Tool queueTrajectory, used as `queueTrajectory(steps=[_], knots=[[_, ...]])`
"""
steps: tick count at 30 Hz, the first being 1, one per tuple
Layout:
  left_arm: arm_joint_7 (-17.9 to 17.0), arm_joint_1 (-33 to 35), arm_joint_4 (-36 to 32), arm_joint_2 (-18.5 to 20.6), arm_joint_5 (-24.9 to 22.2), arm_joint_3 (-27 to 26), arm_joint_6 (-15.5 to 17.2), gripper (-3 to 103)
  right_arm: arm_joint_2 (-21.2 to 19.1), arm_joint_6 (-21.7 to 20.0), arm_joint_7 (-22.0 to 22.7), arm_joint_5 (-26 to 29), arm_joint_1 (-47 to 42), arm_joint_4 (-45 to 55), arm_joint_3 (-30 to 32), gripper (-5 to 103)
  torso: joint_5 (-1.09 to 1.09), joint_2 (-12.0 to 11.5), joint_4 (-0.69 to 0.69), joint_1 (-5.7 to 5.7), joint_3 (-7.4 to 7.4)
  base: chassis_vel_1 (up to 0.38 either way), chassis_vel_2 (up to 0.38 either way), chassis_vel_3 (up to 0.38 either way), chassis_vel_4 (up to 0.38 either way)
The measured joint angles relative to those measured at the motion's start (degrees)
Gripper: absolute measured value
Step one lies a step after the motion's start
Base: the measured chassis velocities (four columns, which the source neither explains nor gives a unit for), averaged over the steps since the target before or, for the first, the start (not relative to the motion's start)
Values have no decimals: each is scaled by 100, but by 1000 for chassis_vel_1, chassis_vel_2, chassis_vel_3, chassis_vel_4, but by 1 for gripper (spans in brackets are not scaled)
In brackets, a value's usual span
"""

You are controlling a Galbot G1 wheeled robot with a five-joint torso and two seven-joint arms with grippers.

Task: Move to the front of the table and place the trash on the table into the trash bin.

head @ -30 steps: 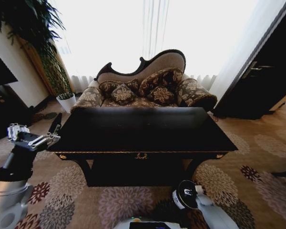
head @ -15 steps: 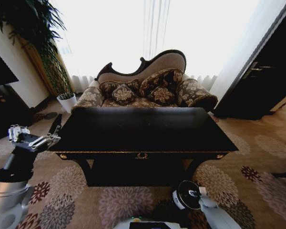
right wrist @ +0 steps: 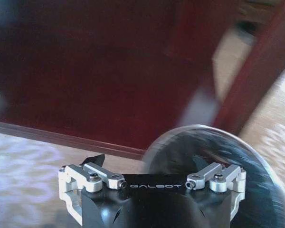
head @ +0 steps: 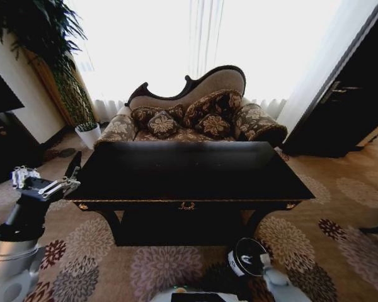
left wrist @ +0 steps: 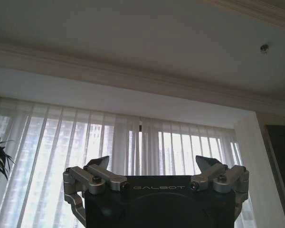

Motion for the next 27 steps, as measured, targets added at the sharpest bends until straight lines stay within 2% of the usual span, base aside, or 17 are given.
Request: queueTrajectory(steps=[3, 10, 15, 16, 17, 20, 21, 23, 24, 27], knots=[[-46, -16, 0, -12, 27, 58, 25, 100, 12, 19, -86, 26, -293, 402, 32, 100, 2, 0, -1, 0, 0, 0, 0, 0, 0], [-81, -93, 0, -10, -48, 59, 44, 100, 164, 192, -742, 356, -1569, 2471, 635, 100, -1, 0, 0, 0, 0, 0, 0, 0, 0], [-82, -104, 0, -23, -56, 83, 44, 100, 290, 279, -1137, 490, -1938, 2972, 864, 100, 0, -1, -1, 0, 0, 0, 0, 0, 0], [-82, -107, 0, -27, -56, 120, 43, 100, 398, 458, -1570, 519, -2134, 3233, 1044, 100, 0, -1, -1, 0, 0, 0, 0, 0, 0], [-82, -107, 0, -27, -56, 130, 43, 100, 417, 531, -1720, 547, -2165, 3271, 1083, 100, 0, -1, -1, 0, 0, 0, 0, 0, 0], [-83, -102, 0, -7, -88, 128, 45, 100, 475, 1041, -2804, 856, -2223, 3342, 1270, 100, 2, -1, -1, 1, 0, 0, 0, 0, 0], [-83, -102, 0, -7, -88, 128, 45, 100, 475, 1041, -2804, 856, -2223, 3342, 1270, 100, 2, -1, -1, 1, 0, 0, 0, 0, 0], [-85, -98, 0, 11, -110, 96, 47, 100, 482, 1437, -3557, 1243, -2204, 3417, 1364, 100, 2, -1, 0, 1, 0, 0, 0, 0, 0], [-88, -95, 0, 16, -117, 86, 48, 100, 494, 1529, -3777, 1424, -2203, 3582, 1425, 100, 2, -1, -1, 1, 0, 0, 0, 0, 0], [-89, -89, 0, 11, -116, 89, 52, 100, 525, 1535, -3888, 1714, -2234, 3983, 1532, 100, 3, -1, 1, 1, 0, 0, 0, 0, 0]])
